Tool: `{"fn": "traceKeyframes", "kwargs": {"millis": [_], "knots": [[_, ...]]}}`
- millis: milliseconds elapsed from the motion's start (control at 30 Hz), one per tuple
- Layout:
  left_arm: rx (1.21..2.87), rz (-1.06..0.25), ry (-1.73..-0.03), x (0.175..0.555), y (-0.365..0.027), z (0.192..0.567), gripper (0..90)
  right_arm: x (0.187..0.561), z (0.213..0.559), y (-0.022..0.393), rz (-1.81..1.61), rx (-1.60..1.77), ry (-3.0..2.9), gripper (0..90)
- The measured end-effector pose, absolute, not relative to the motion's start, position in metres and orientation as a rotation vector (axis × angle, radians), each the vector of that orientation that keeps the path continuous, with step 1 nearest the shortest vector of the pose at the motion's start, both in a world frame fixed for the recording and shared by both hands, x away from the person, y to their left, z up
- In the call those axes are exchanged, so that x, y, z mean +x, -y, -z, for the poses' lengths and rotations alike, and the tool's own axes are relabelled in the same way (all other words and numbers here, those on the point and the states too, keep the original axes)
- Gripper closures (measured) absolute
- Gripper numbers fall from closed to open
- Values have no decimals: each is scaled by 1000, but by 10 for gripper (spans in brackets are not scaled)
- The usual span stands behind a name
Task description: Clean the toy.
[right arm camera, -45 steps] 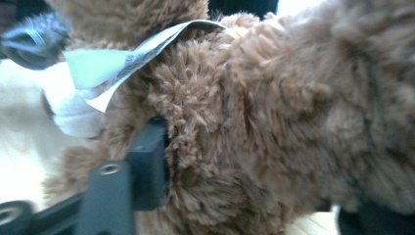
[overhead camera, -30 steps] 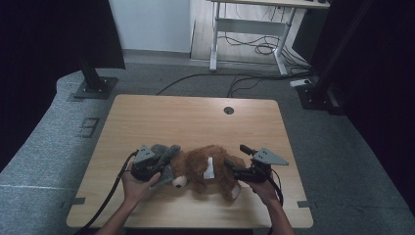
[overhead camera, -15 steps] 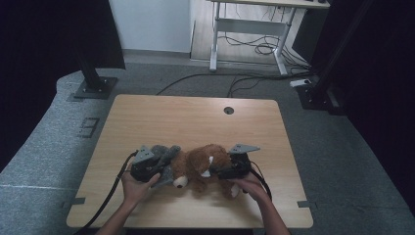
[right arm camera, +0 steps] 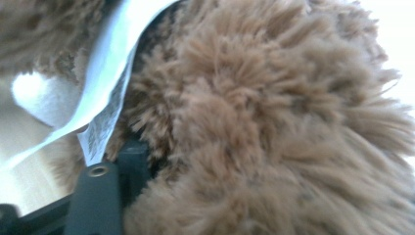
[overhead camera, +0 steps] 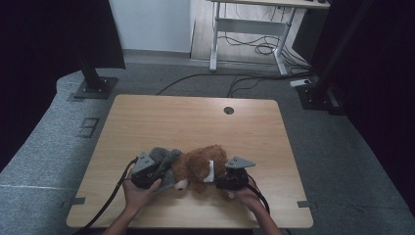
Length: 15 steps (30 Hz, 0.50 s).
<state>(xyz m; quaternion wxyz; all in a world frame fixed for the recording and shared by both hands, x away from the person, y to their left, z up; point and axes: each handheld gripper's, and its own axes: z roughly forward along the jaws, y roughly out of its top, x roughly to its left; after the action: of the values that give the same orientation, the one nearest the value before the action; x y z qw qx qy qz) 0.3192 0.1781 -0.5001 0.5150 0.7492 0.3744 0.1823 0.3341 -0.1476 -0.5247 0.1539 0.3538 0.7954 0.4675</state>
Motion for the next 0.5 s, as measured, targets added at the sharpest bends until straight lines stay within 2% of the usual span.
{"fn": "traceKeyframes", "kwargs": {"millis": [200,500], "knots": [[1751,-457,-904,336,-179,503,779,341,528,144,-1348,991,-2179,392],[1757,-490,-945,379,-164,500,778,378,530,141,-1312,1016,-2033,416]]}}
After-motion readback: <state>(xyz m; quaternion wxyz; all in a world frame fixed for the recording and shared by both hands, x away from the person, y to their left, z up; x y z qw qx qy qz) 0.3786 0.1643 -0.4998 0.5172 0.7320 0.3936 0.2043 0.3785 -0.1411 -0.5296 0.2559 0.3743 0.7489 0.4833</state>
